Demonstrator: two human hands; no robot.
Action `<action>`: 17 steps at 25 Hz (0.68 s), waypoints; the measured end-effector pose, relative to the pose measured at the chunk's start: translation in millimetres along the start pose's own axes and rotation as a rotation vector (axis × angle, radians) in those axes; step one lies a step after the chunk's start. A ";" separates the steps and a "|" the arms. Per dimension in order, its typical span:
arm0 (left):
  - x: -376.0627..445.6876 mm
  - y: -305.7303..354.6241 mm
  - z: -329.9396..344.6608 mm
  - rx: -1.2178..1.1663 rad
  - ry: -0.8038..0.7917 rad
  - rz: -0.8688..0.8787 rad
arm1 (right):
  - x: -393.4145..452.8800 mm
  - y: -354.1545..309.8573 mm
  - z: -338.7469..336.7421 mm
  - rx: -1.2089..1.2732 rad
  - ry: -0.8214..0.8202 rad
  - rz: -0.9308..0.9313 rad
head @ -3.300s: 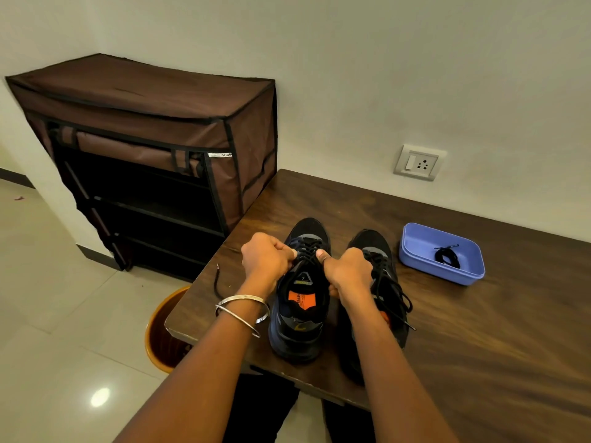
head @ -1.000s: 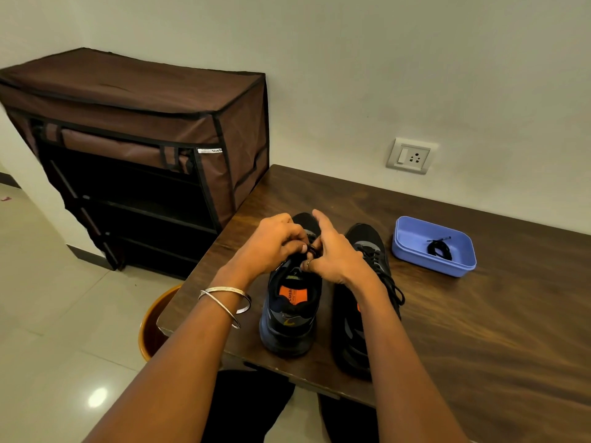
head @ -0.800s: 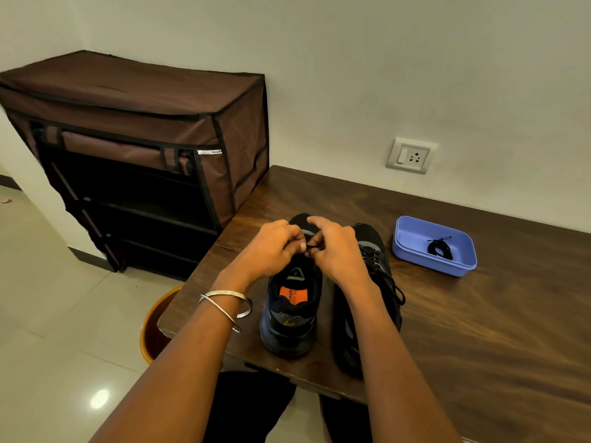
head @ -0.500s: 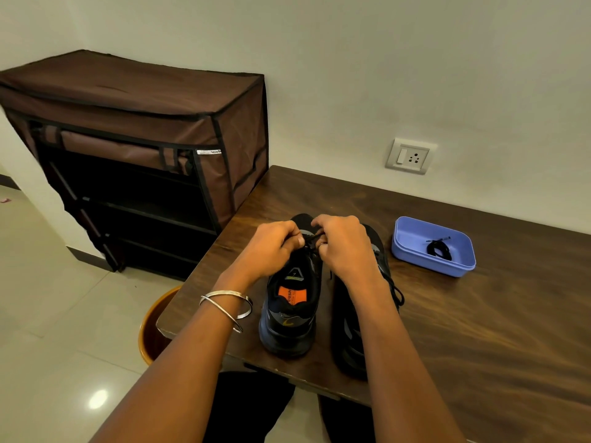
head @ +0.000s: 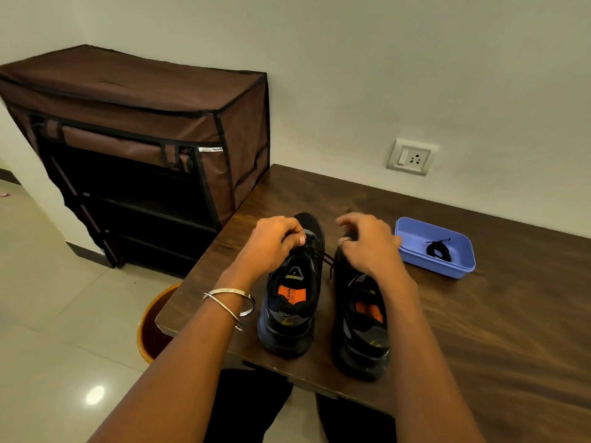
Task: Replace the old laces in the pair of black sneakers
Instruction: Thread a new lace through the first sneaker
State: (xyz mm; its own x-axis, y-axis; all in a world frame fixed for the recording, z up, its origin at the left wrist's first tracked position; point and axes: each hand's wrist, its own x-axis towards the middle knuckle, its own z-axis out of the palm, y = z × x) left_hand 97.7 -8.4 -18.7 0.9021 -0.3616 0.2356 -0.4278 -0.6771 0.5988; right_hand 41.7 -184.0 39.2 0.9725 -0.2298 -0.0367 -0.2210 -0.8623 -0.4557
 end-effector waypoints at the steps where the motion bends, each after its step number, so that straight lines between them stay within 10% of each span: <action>1: -0.1 1.4 0.8 0.008 0.000 0.005 | -0.9 -8.0 10.3 -0.029 -0.089 -0.071; 9: -2.7 -11.0 -22.7 0.192 0.043 0.108 | 10.9 -10.4 30.5 0.032 -0.035 -0.116; 17: -20.9 -31.6 -33.7 0.359 -0.206 -0.257 | 14.9 9.6 26.7 -0.036 -0.221 -0.010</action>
State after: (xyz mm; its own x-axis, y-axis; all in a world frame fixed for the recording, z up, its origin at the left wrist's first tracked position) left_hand 94.3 42.1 -16.8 0.9667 -0.2480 -0.0635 -0.2175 -0.9264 0.3074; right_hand 56.0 -183.6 10.6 0.9662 -0.1201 -0.2282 -0.2098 -0.8807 -0.4247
